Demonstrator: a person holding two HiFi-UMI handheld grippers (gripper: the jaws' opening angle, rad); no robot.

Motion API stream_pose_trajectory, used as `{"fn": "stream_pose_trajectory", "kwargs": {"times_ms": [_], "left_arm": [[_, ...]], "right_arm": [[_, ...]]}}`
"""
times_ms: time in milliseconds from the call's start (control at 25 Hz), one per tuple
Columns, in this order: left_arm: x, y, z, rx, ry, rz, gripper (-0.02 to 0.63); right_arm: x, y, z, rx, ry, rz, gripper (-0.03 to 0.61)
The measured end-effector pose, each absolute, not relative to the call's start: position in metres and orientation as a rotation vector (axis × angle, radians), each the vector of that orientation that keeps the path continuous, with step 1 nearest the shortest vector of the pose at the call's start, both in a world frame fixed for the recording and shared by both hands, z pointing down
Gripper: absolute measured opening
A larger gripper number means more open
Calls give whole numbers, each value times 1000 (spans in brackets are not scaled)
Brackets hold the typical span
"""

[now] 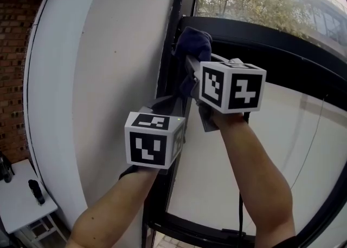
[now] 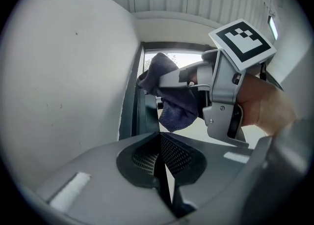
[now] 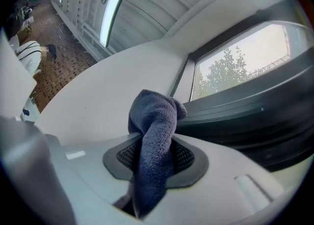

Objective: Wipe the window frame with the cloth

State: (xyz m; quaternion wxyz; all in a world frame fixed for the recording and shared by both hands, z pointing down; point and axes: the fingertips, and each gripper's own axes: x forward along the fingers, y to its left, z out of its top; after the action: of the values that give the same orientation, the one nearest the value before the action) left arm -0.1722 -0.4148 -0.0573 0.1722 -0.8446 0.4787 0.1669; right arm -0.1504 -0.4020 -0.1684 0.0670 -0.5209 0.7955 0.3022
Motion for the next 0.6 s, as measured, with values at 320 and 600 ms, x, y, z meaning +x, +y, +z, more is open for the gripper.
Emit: {"fn": "stream_pose_trajectory", "kwargs": {"times_ms": [320,600], "left_arm": [[-168,-425,-57,-2396,1354,434,-6],[-166,-414,-54,-2386,1326,437,-6]], "right_arm": [[-151,-420,-183,-1599,2390,904,121],[-138,-427,-183,-1649,2368,899,121]]}}
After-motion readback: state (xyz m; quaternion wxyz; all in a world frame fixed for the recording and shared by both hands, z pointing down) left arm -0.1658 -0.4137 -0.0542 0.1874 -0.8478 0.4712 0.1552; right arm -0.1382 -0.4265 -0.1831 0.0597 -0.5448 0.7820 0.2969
